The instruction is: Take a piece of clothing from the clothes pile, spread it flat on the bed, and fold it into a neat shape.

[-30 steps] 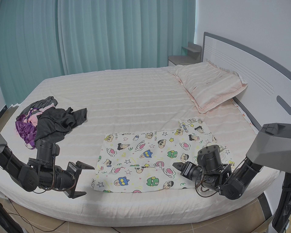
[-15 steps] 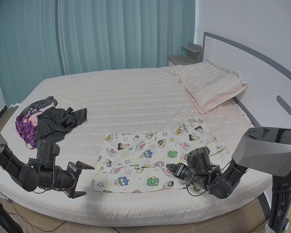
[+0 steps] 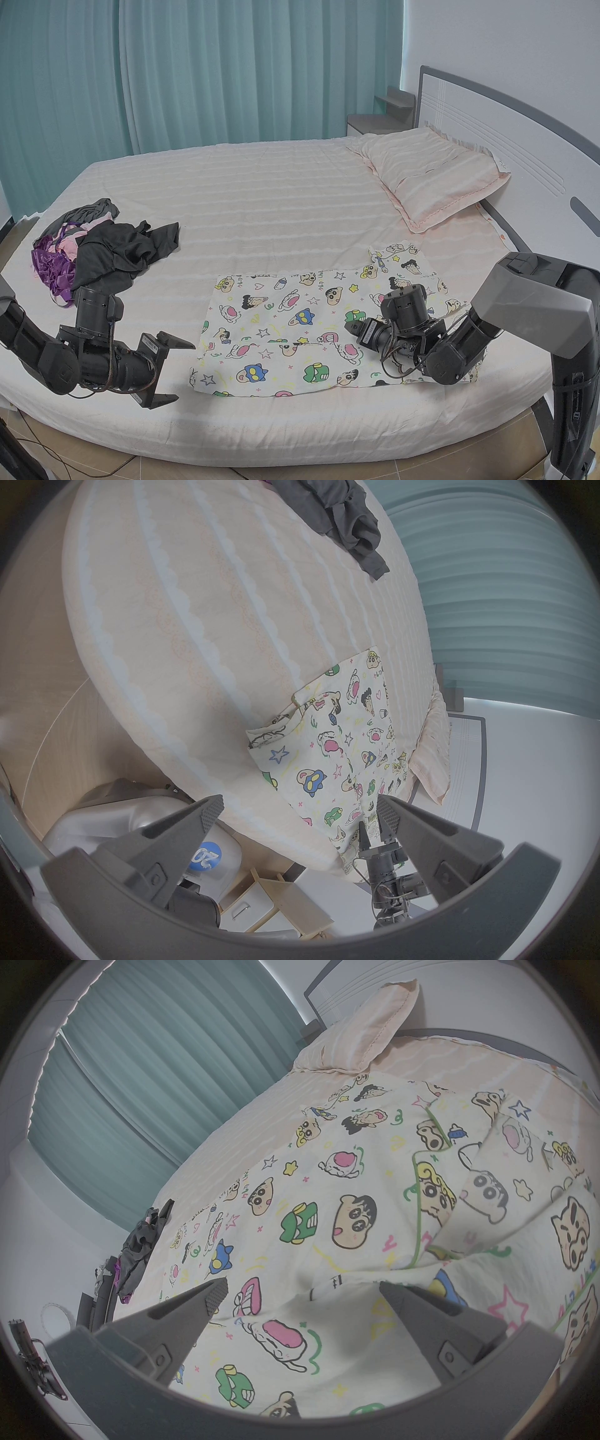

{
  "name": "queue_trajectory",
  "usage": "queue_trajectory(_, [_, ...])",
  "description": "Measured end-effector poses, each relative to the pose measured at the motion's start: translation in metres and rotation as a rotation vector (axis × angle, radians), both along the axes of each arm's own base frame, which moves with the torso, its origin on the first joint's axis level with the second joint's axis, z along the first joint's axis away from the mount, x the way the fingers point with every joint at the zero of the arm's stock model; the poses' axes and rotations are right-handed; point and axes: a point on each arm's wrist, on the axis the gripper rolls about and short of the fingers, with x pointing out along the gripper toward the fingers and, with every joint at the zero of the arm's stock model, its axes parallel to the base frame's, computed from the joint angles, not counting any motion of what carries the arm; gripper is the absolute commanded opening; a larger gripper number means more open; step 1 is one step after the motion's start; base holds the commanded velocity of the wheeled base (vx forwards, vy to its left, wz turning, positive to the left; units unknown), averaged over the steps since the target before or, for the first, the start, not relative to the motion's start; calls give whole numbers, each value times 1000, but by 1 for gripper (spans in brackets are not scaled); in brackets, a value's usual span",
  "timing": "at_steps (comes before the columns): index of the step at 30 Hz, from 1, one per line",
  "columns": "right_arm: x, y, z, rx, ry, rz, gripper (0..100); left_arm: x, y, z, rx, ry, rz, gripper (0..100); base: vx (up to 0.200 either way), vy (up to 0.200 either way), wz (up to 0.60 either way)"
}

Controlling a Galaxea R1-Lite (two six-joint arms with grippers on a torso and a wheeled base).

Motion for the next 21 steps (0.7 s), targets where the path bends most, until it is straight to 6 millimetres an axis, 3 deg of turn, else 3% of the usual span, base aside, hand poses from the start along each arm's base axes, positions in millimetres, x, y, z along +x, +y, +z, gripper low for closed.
queue_trajectory(5, [3,2,5,-1,-2,1,100,0,0,0,1,1,0,100,0,0,0])
queue_trajectory(11, [-11,0,11,0,20,35,100,0,0,-1,2,1,0,100,0,0,0])
queue_trajectory(21, [-41,-11,48,43,2,94,100,0,0,-1,2,2,-3,100,0,0,0])
